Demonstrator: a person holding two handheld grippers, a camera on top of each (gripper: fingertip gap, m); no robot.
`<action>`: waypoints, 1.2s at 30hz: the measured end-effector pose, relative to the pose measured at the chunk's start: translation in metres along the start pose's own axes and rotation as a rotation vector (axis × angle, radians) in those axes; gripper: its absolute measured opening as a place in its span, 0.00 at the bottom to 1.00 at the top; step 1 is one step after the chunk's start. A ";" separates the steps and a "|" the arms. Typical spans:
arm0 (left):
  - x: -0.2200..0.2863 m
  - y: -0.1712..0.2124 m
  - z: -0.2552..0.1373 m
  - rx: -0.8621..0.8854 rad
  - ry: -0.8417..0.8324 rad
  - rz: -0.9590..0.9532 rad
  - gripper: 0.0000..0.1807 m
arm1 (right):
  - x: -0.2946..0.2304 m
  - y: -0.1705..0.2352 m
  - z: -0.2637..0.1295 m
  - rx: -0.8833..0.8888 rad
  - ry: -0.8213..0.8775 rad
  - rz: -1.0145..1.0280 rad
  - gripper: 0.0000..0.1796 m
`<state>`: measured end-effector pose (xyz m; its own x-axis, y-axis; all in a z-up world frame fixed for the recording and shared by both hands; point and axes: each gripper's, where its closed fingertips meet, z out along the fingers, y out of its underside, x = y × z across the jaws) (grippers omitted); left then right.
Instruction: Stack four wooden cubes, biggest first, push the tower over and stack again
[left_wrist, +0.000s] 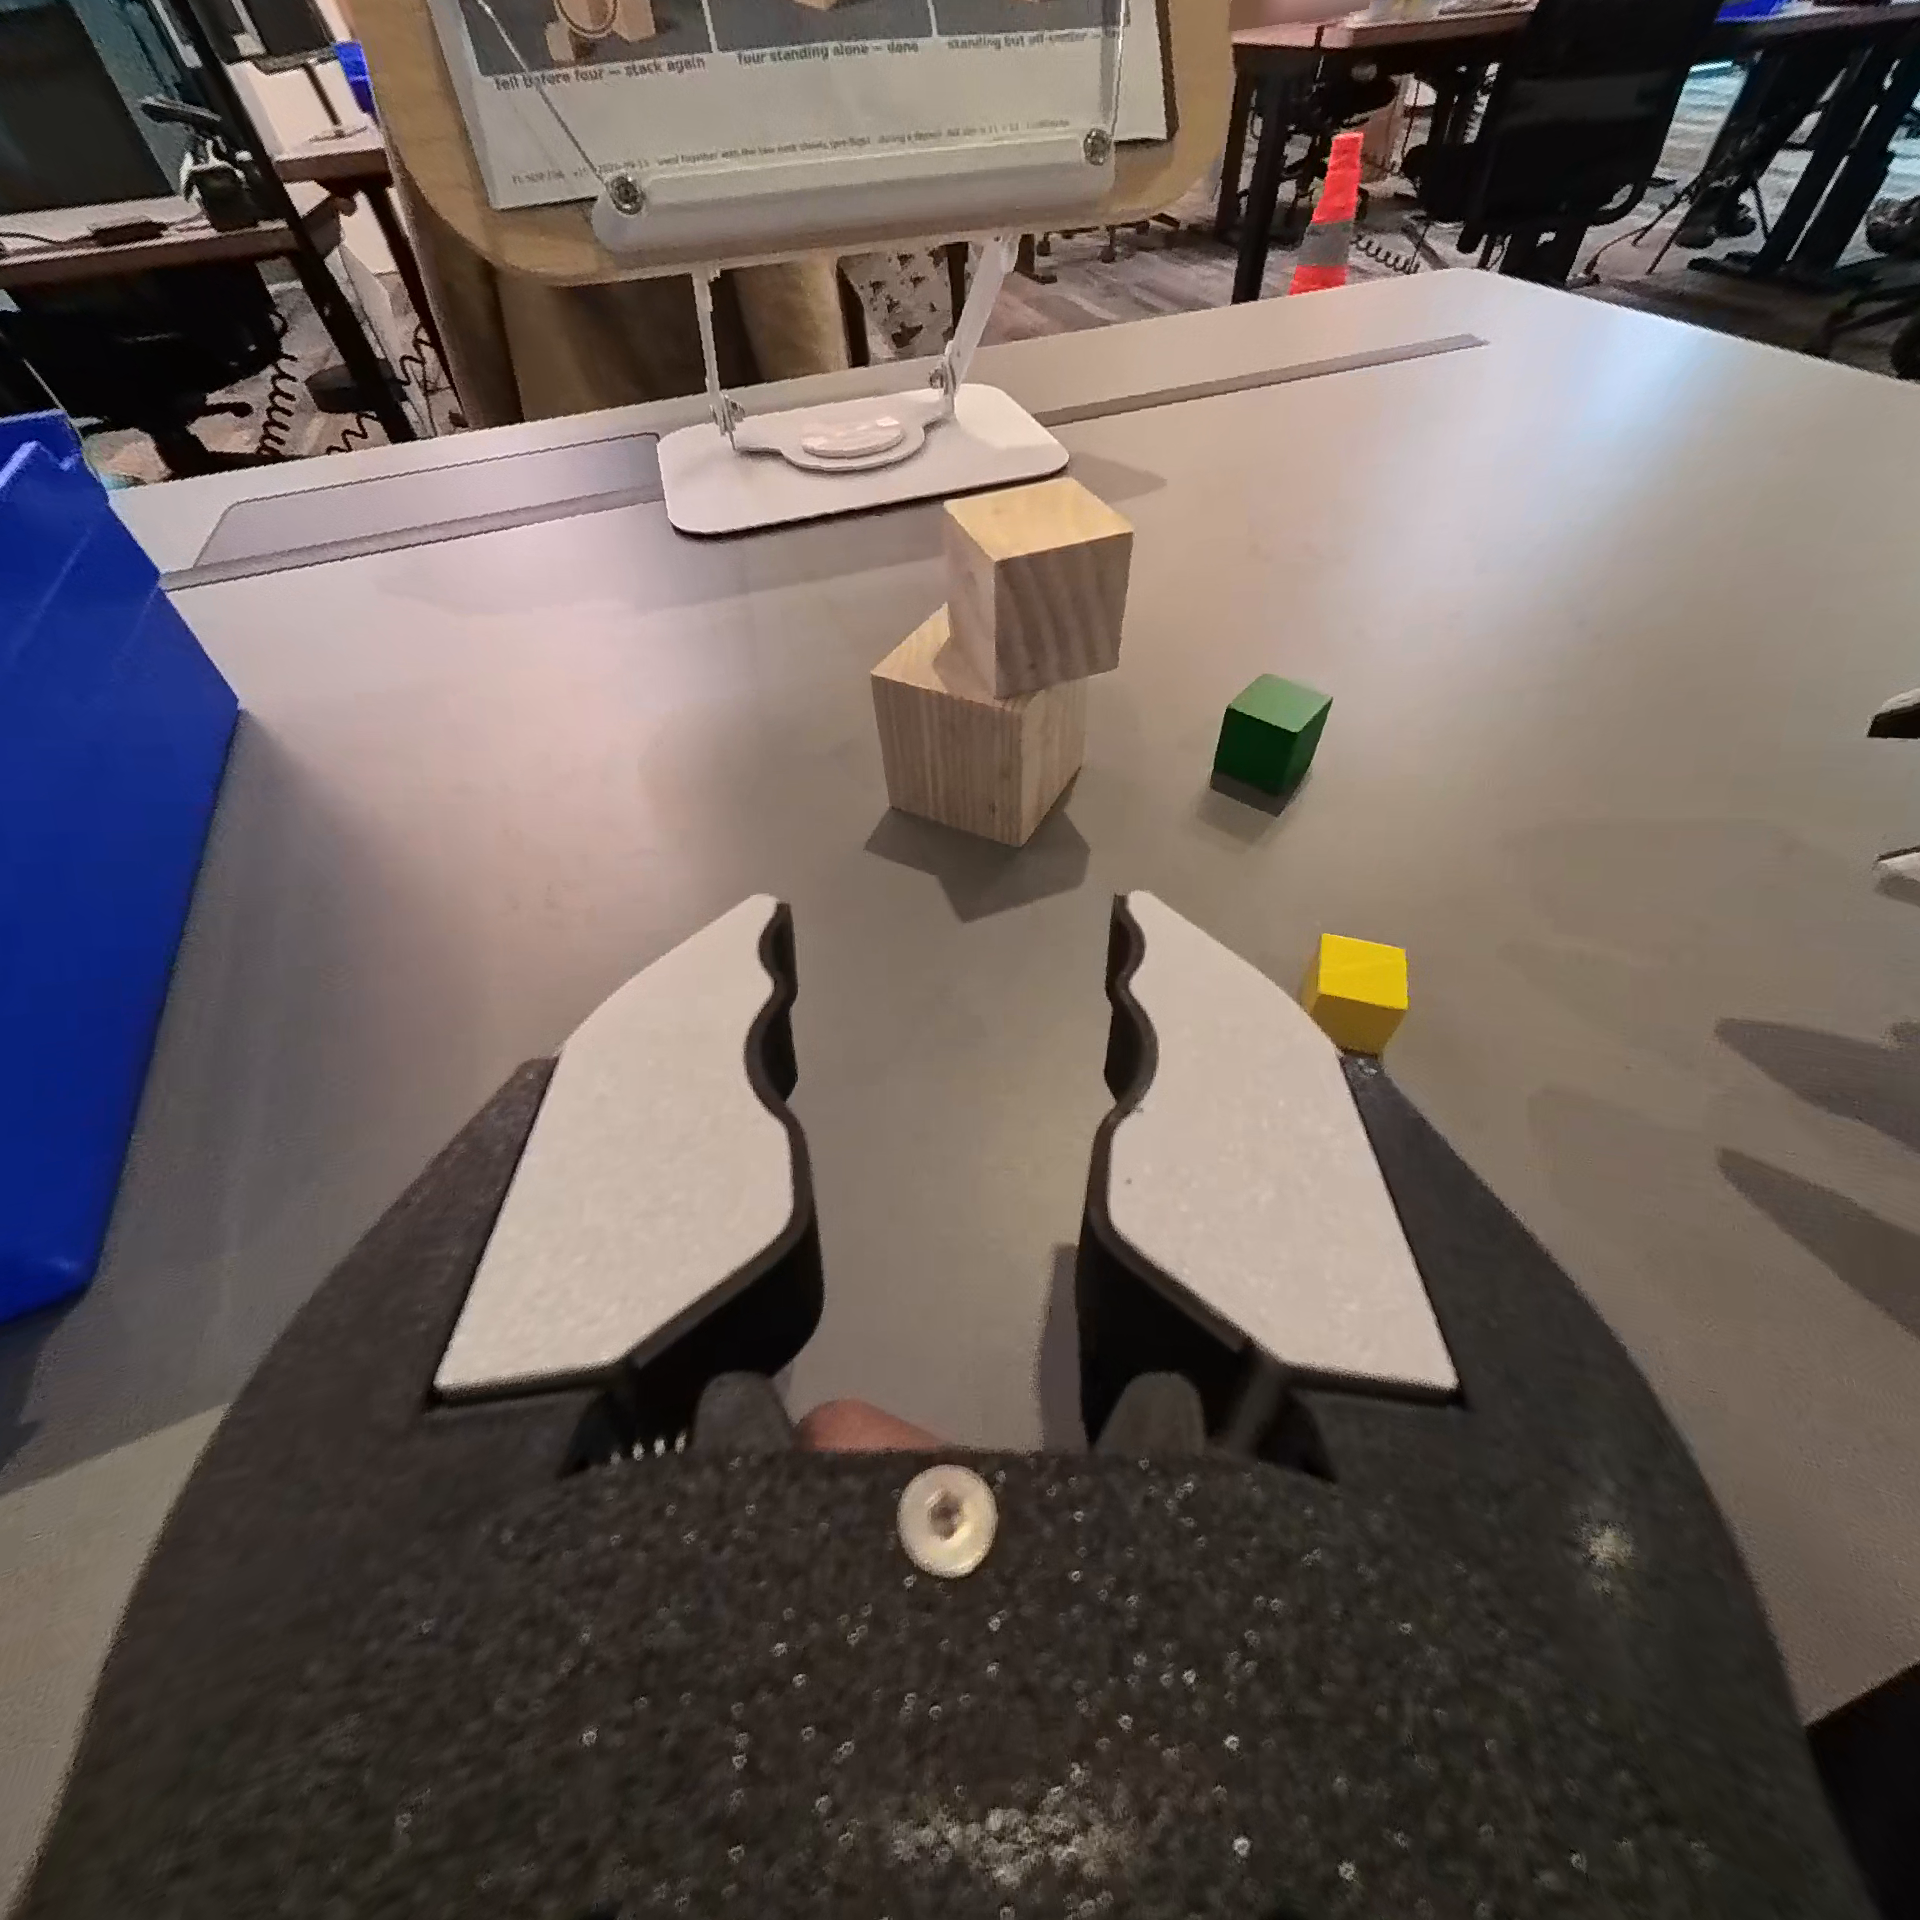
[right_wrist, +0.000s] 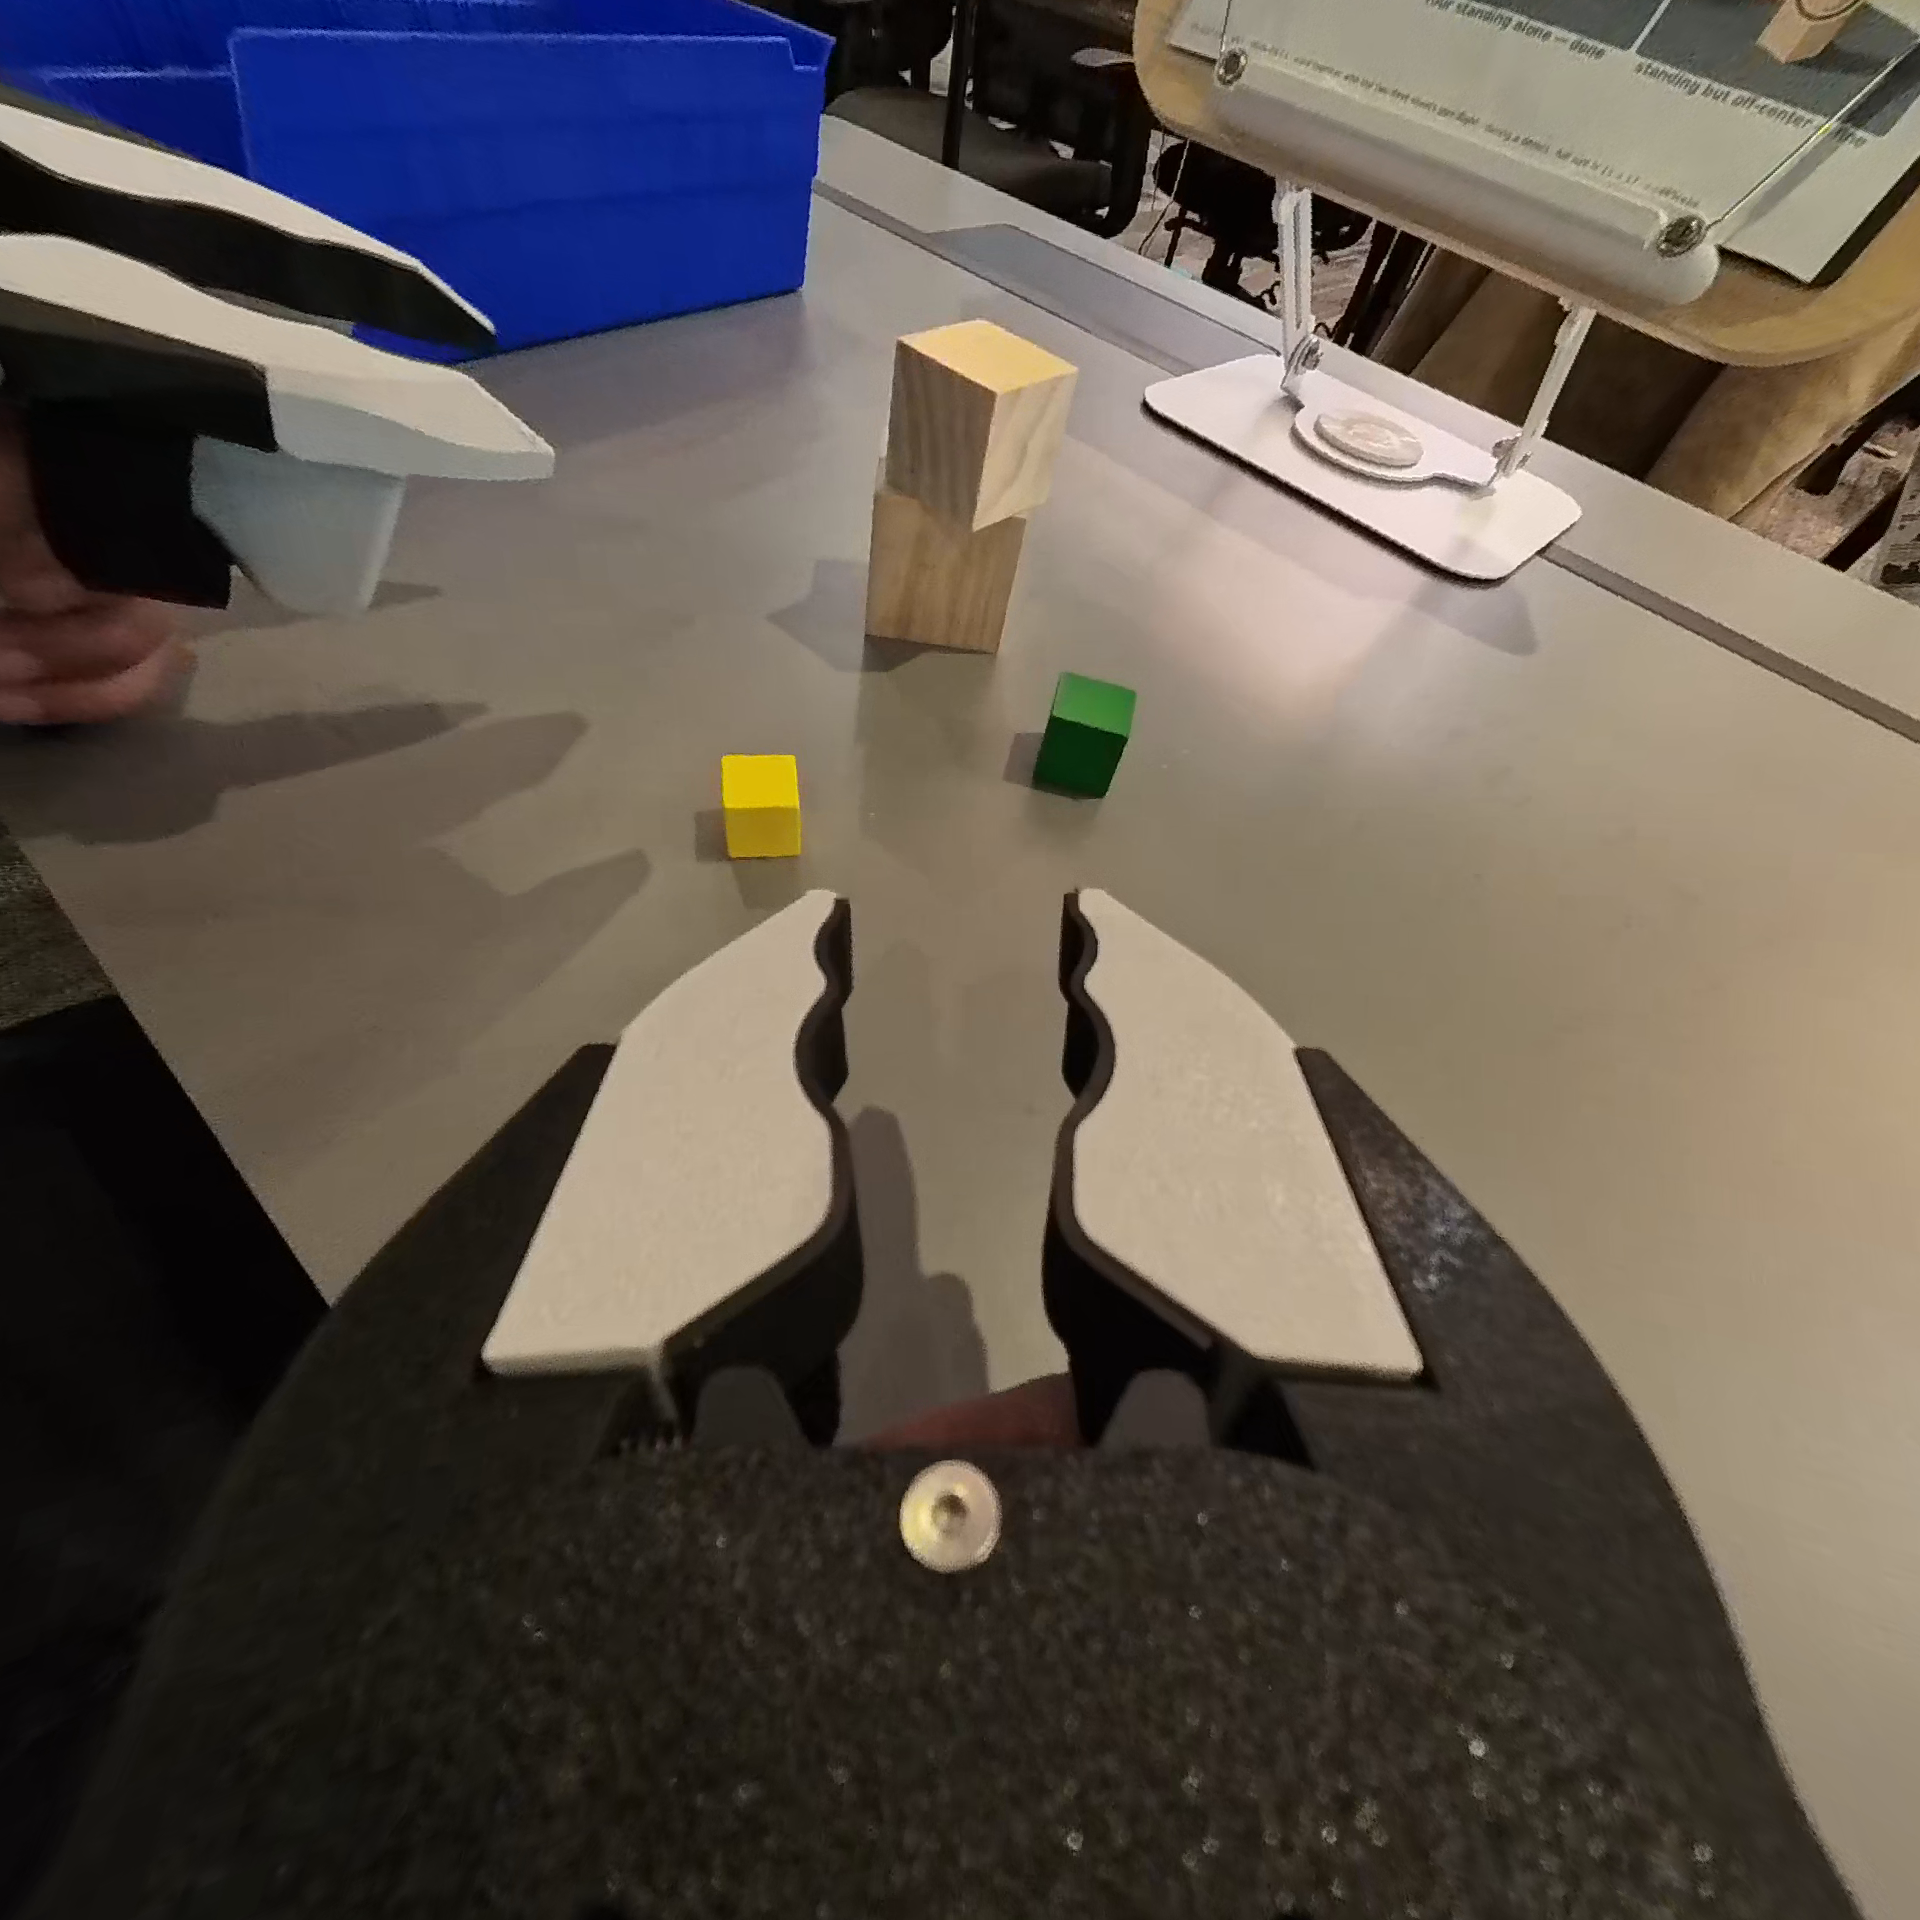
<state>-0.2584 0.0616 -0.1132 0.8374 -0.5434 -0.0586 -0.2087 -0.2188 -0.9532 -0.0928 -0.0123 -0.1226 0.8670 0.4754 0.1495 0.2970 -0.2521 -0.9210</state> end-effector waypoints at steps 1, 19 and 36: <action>0.001 0.000 0.000 0.000 0.002 0.003 0.32 | 0.000 0.000 0.000 -0.001 0.000 0.001 0.21; 0.021 -0.038 0.127 -0.152 -0.088 0.065 0.27 | 0.006 0.008 -0.008 -0.026 0.015 -0.009 0.20; 0.018 -0.059 0.119 -0.039 0.646 0.129 0.26 | 0.001 0.005 -0.010 -0.028 0.000 -0.029 0.20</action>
<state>-0.1710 0.1614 -0.0935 0.3350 -0.9418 0.0299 -0.3154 -0.1420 -0.9383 -0.0865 -0.0210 -0.1233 0.8576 0.4832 0.1761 0.3335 -0.2619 -0.9056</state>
